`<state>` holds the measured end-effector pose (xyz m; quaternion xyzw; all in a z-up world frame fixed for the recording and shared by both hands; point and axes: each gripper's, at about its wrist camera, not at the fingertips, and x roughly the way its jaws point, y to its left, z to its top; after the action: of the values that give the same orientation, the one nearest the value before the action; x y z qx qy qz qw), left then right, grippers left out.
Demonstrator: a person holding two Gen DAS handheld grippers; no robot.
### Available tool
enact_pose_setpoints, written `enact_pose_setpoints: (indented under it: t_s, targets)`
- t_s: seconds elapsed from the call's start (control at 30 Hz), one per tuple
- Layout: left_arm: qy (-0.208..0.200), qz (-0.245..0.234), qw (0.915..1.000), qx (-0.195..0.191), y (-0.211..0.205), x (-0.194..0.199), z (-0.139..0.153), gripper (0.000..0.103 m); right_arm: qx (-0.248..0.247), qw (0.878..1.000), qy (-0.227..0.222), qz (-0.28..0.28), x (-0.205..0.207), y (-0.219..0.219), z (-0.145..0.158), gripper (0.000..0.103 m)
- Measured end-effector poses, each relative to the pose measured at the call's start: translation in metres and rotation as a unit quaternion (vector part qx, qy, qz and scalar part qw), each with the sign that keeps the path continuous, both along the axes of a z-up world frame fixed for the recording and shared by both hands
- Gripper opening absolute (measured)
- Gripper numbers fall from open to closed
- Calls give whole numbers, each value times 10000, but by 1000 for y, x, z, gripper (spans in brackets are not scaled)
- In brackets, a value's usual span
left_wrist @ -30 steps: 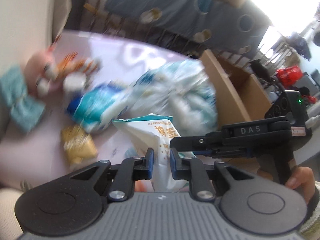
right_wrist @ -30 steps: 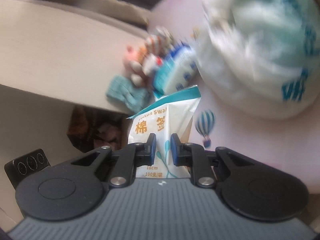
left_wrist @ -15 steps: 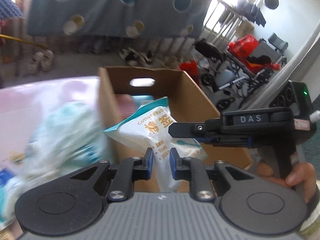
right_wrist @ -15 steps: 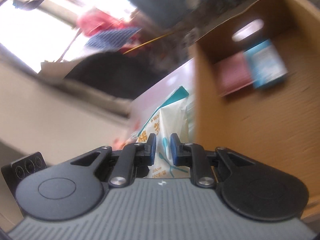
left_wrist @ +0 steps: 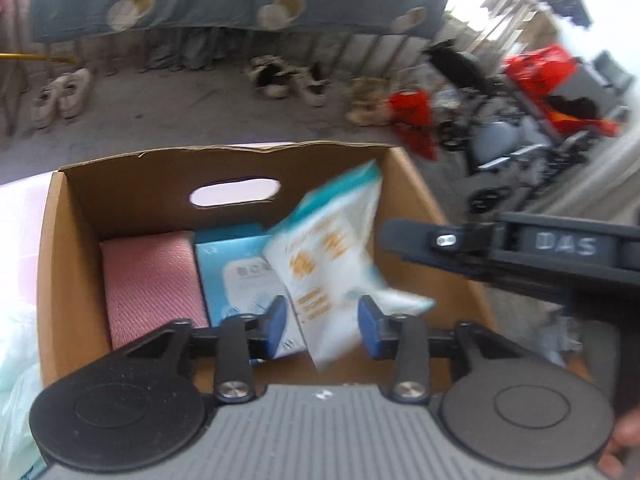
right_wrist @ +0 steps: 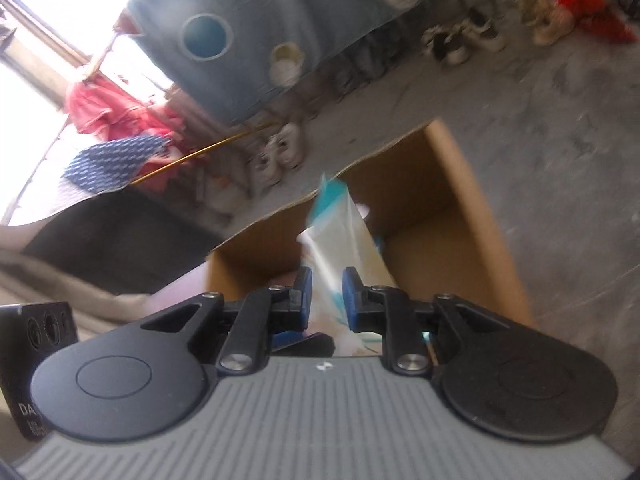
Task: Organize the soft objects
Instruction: 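Lower the cotton-pad bag into the box and open the right tool, then withdraw the right tool from the box back to the table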
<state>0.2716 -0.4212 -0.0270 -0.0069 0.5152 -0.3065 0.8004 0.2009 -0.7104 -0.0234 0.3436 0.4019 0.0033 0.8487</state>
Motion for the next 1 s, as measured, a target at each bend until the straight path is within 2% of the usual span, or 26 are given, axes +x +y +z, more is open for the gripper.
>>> enact_pose_setpoints:
  t_s: [0.1,0.27,0.4,0.5,0.63,0.77,0.9,1.0]
  targets:
    - [58,26,10000,66,-3,2,-5,44,78,10000,3,-39,1,-11,-10,17]
    - [-142,86,9999,47,22,-4,6,44,109,9999,1,-65,-14,-6,-17,17]
    - [-306,208,9993,-96,48,-11,32,45,337,9993,-84,-130,-37,-1,-8,17]
    - [-547,299,9980,-146,80,-25,61,49,531,9981,-261,-160,-61,7,10,17]
    - [-962,549,9938,-24,142,-55,103,50,820,9951,-551,-47,-89,25,36,17]
    - [-1315,969,9866,-35,223,-96,137,56,991,9917,-772,270,-118,60,61,18]
    - [-1418,1555,9776,-11,302,-142,152,56,1259,9861,-781,749,-136,109,78,18]
    - [-1519,1927,9694,59,350,-177,151,57,1369,9815,-722,1126,-146,152,82,20]
